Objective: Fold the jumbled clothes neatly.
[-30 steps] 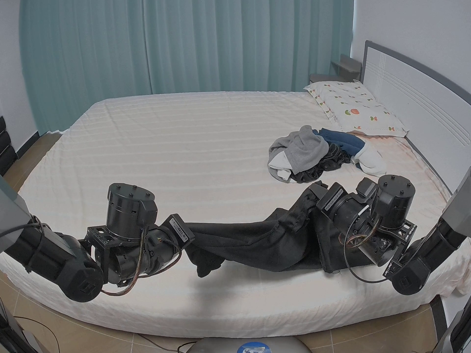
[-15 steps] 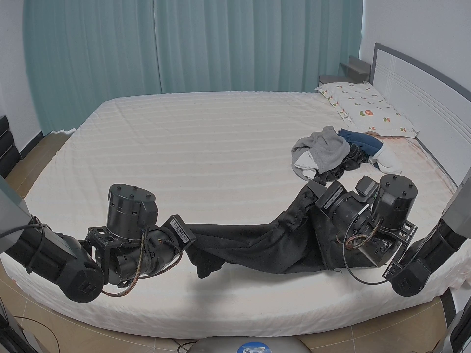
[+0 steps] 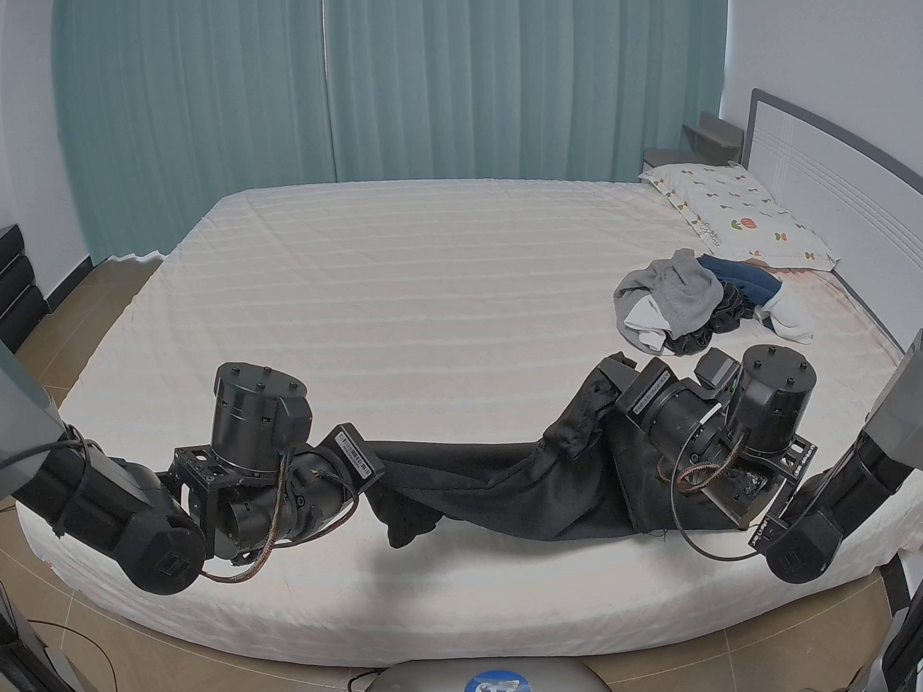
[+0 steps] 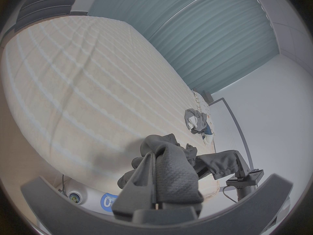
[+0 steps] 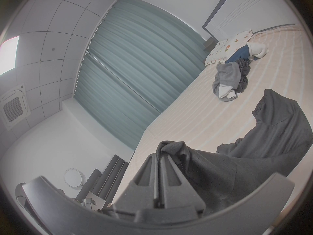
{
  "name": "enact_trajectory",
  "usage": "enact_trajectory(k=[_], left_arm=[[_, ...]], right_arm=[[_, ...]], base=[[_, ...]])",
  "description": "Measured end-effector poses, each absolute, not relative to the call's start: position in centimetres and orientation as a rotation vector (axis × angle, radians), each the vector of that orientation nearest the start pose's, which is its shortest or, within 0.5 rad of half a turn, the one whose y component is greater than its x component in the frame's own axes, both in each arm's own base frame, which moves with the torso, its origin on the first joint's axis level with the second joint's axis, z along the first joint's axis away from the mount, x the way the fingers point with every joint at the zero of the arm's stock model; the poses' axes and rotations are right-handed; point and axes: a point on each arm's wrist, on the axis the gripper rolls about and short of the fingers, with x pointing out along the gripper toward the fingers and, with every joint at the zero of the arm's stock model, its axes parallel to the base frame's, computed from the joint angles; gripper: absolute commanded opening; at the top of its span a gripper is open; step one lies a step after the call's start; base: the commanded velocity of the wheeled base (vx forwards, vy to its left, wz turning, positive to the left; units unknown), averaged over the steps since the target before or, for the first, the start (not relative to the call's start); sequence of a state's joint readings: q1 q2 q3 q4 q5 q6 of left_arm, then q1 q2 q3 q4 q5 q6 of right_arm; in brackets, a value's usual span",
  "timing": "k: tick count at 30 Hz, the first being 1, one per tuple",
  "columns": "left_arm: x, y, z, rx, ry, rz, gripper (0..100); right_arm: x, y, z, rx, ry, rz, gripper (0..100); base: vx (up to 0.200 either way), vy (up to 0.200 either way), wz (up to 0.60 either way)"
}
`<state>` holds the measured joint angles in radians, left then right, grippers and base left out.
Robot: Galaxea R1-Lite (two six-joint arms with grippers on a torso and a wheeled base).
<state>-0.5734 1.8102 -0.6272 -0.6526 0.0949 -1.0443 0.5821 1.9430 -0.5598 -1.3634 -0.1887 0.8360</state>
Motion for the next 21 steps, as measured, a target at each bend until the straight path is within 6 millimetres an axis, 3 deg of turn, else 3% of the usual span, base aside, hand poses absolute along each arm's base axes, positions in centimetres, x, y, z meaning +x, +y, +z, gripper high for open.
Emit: enact_trajectory(k=[4,19,21], left_arm=[[24.9,-15.9,10.6,-0.827,0.692,-0.156,0],[25.4,-16.2,10.7,-0.832,0.686,-0.165,0],[25.2,-16.3,10.6,-0.829,0.692,-0.167,0]], right_arm=[[26.8,17.2,11.9,0.816,0.186,0.367,0],[27.4,16.1,12.2,0.797,0.186,0.369,0],[27.2,15.8,12.0,0.793,0.194,0.363,0]], base=[[0.000,0.200,0.00],[0.000,0.000,0.00],[-0.200,0.000,0.00]])
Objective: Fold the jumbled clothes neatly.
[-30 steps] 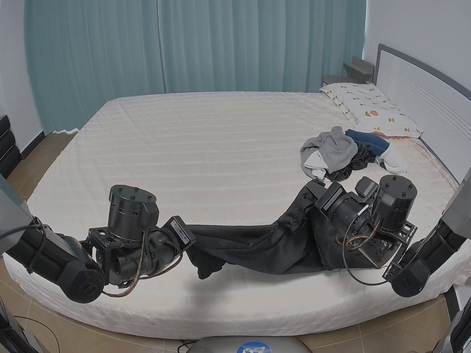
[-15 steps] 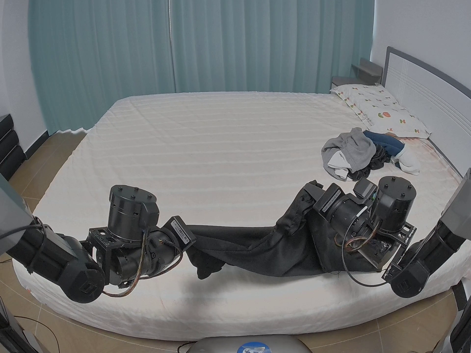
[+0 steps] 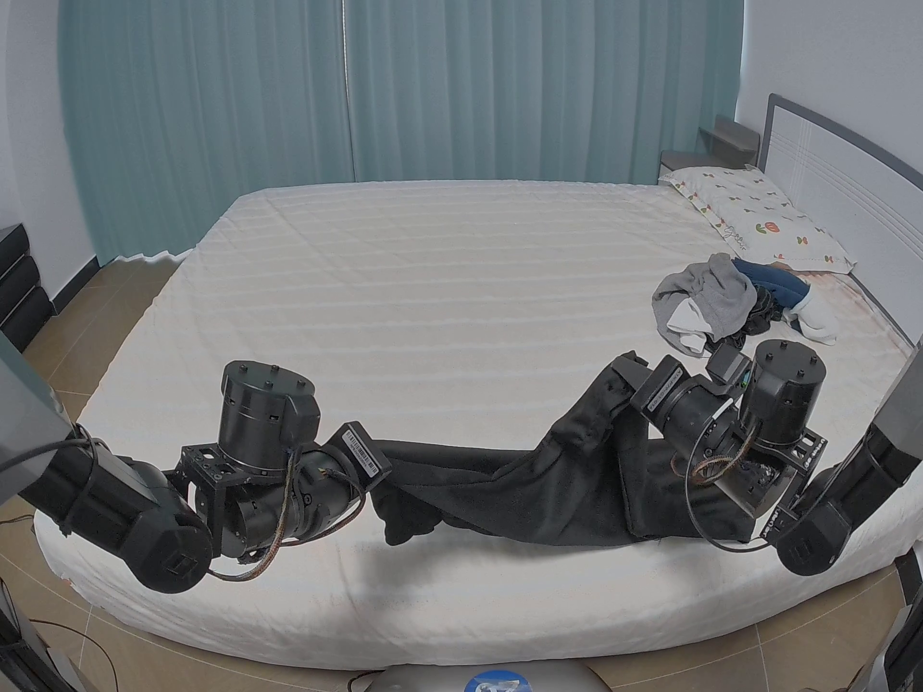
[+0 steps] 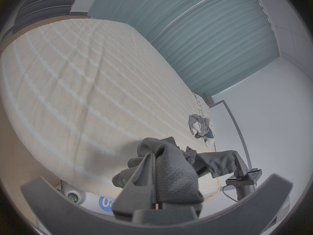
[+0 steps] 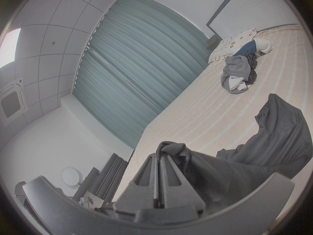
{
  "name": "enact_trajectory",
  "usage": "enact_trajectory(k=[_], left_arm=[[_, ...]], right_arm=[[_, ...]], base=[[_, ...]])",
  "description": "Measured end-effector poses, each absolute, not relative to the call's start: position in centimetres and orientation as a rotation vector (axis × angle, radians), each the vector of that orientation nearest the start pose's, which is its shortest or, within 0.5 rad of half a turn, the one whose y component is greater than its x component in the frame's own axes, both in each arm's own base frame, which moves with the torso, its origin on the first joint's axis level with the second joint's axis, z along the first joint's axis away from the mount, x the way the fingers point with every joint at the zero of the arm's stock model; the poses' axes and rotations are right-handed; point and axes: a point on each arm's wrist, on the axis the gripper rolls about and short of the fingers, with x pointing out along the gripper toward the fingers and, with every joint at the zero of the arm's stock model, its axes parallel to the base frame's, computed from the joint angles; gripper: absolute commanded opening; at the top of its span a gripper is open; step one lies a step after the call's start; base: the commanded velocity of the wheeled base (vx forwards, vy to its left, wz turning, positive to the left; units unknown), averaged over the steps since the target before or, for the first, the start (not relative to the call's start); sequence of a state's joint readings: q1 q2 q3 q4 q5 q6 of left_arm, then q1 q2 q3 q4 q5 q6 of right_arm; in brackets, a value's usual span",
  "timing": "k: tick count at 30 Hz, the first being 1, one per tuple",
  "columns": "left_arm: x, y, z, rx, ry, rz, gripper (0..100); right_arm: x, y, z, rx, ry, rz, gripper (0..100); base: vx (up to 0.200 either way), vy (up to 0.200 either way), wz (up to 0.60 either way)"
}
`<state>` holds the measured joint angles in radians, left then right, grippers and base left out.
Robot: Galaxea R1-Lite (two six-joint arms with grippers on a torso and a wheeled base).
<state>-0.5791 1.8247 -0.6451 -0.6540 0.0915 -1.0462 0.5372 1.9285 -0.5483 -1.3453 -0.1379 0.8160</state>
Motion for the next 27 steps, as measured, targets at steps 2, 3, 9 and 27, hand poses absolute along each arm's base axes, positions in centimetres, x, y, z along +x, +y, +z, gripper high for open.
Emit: enact_trajectory(k=[2,3,9,27], left_arm=[[25.1,-16.3,10.5,-0.825,0.697,-0.167,0],[25.1,-16.3,10.5,-0.824,0.698,-0.166,0],[24.0,-16.6,10.2,-0.801,0.721,-0.175,0],[19.2,-15.5,13.6,-0.702,0.646,-0.240,0]], right_arm=[[26.9,15.7,11.9,0.790,0.203,0.363,0],[26.7,15.6,11.9,0.790,0.202,0.362,0],[24.9,14.8,12.2,0.780,0.224,0.362,0],[16.6,13.2,16.5,0.677,0.171,0.530,0]], base=[[-0.200,0.000,0.00],[-0.200,0.000,0.00],[-0.200,0.000,0.00],[-0.111,0.000,0.00]])
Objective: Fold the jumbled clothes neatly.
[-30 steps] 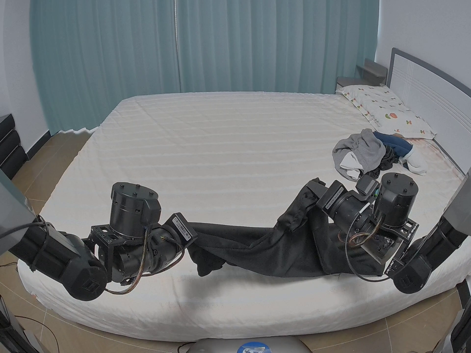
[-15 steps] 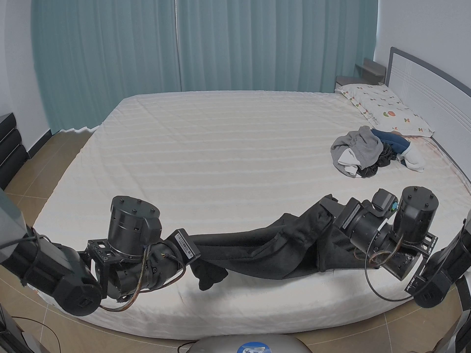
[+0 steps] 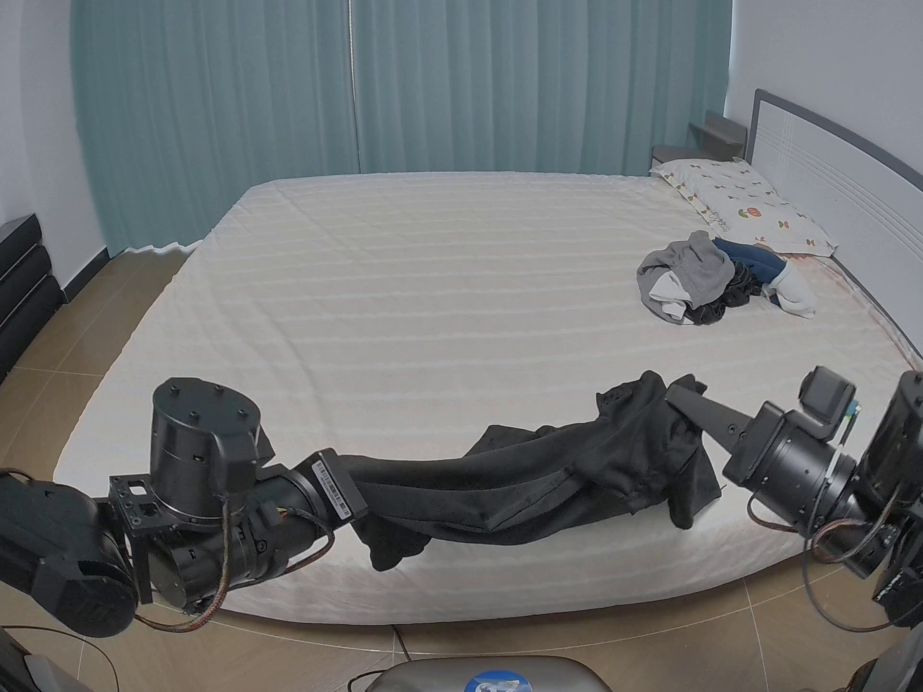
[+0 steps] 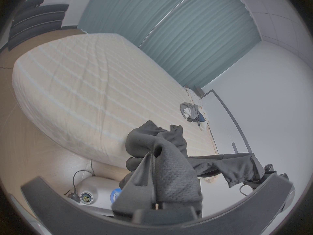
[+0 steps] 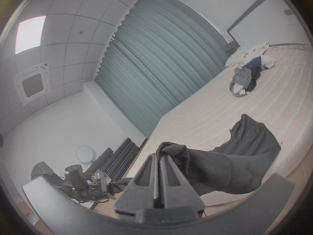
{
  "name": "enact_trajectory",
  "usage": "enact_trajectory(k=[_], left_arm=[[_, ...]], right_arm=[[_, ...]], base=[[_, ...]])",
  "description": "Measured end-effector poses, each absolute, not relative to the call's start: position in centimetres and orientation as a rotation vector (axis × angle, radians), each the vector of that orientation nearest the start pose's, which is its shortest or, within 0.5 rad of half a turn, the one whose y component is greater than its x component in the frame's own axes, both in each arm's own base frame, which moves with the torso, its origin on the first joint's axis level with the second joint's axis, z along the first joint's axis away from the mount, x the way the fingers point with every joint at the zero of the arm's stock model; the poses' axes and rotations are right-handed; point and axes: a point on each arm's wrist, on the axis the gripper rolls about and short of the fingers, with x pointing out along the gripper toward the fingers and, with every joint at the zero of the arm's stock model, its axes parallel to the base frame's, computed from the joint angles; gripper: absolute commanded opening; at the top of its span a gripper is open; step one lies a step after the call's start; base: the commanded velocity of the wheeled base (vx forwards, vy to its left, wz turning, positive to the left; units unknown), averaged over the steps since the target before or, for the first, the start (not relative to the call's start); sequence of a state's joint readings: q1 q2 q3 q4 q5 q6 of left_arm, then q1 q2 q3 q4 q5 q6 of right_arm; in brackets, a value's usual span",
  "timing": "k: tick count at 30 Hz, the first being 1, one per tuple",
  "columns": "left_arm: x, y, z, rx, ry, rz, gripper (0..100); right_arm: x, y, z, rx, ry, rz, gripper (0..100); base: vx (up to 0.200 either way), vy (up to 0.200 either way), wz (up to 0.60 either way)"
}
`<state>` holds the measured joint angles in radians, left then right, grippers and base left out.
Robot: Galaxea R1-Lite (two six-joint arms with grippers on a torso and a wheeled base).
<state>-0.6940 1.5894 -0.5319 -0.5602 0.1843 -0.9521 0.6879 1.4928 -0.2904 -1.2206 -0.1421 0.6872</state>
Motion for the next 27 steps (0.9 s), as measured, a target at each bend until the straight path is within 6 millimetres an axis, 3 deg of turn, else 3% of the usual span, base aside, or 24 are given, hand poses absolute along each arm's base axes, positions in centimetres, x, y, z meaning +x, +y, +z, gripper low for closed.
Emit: enact_trajectory(k=[6,11,17,22,27], left_arm=[[19.5,-15.0,16.1,-0.690,0.578,-0.243,0],[20.7,-14.5,19.2,-0.703,0.529,-0.221,0],[23.3,-13.1,24.4,-0.760,0.483,-0.179,0],[26.2,-11.8,28.2,-0.846,0.449,-0.140,0],[30.6,-11.1,29.5,-0.919,0.453,-0.075,0]], right_arm=[[16.0,12.3,20.7,0.666,0.170,0.527,0],[16.5,10.8,26.7,0.719,0.055,0.529,0],[18.2,7.8,33.7,0.803,-0.127,0.472,0],[21.6,6.1,37.4,0.835,-0.212,0.385,0],[26.9,4.9,38.8,0.851,-0.238,0.284,0]], base=[[0.000,0.000,0.00],[0.000,0.000,0.00],[0.000,0.000,0.00],[0.000,0.000,0.00],[0.000,0.000,0.00]])
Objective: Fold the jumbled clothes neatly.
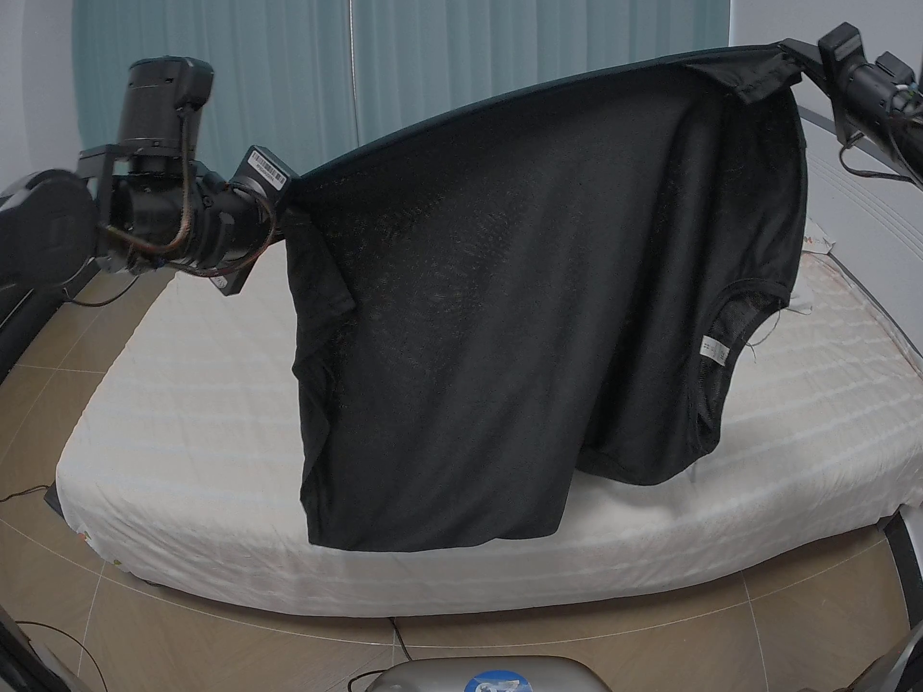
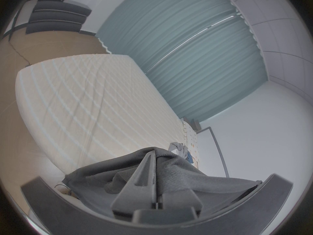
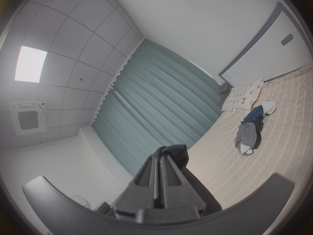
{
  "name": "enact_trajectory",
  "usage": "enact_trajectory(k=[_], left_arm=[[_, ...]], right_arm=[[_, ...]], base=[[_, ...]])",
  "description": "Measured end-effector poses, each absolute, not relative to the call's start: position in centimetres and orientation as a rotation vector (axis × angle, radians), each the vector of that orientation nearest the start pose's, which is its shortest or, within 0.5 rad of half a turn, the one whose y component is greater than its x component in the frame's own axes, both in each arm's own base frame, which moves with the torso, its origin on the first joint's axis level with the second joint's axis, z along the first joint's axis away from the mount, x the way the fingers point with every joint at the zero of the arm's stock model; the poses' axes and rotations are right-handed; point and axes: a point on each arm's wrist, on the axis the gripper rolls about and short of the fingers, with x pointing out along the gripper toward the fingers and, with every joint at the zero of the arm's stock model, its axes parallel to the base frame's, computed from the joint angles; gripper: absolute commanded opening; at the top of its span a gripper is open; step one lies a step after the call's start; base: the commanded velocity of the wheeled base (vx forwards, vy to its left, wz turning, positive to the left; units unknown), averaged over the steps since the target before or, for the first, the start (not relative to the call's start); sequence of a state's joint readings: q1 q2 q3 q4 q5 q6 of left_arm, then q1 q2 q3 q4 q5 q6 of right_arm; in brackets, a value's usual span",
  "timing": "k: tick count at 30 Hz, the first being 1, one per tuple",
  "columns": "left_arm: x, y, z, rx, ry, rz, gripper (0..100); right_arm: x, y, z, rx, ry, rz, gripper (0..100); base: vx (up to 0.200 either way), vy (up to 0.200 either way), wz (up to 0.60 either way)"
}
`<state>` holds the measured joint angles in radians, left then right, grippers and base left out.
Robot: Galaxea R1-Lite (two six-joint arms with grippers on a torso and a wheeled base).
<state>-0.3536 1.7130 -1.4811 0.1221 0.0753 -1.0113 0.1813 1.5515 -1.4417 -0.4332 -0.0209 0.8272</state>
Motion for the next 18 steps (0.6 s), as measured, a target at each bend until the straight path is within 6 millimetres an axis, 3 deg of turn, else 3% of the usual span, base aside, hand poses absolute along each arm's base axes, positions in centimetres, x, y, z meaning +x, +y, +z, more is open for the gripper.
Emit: enact_trajectory(k=[4,10,18], left_arm=[[34.9,-11.0,28.3,-0.959,0.492,-0.009,0],[39.7,-11.1,24.8,-0.996,0.563,0.070,0],[44.2,-11.7,20.5,-1.032,0.627,0.113,0]], right_arm=[[32.0,4.1,38.2,0.861,-0.227,0.194,0],[38.7,3.0,35.6,0.868,-0.219,0.076,0],[45.0,3.1,30.1,0.871,-0.173,-0.019,0]], base=[[0.000,0.000,0.00],[0.200,0.000,0.00],[0.200,0.000,0.00]])
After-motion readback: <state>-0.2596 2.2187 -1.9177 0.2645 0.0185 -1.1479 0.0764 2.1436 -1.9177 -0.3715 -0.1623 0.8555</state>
